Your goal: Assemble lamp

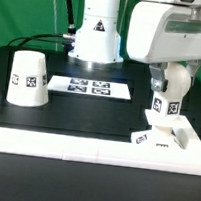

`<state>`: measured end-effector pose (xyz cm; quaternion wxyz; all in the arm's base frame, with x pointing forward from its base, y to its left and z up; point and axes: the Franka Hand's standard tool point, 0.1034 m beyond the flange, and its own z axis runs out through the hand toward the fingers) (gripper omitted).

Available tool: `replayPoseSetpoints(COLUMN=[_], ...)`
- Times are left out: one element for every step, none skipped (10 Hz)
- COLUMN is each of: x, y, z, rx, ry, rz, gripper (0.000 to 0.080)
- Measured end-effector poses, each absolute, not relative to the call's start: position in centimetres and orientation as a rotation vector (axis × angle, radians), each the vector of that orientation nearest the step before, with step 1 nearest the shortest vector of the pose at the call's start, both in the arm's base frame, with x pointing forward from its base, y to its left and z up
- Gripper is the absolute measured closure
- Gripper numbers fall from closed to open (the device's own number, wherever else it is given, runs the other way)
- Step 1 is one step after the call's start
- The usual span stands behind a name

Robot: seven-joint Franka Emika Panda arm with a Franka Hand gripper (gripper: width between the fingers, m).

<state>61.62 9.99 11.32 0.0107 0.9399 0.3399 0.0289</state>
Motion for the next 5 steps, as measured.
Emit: replayPoseSetpoints(x=[61.63,61.67,61.66,61.59,61.61], y=[9.99,9.94,9.88,9.76,9.61], z=[11.33,11.36,11.39,11.41,11.46], rx=[2.97,3.005,3.05,3.094,3.119], ry=[0.957,0.847,0.698,0.517,0.38], rz=[0.092,0.096,0.107,0.119,0.123], gripper=[0.0223,0.0223,0.0223,0.0223,0.0223])
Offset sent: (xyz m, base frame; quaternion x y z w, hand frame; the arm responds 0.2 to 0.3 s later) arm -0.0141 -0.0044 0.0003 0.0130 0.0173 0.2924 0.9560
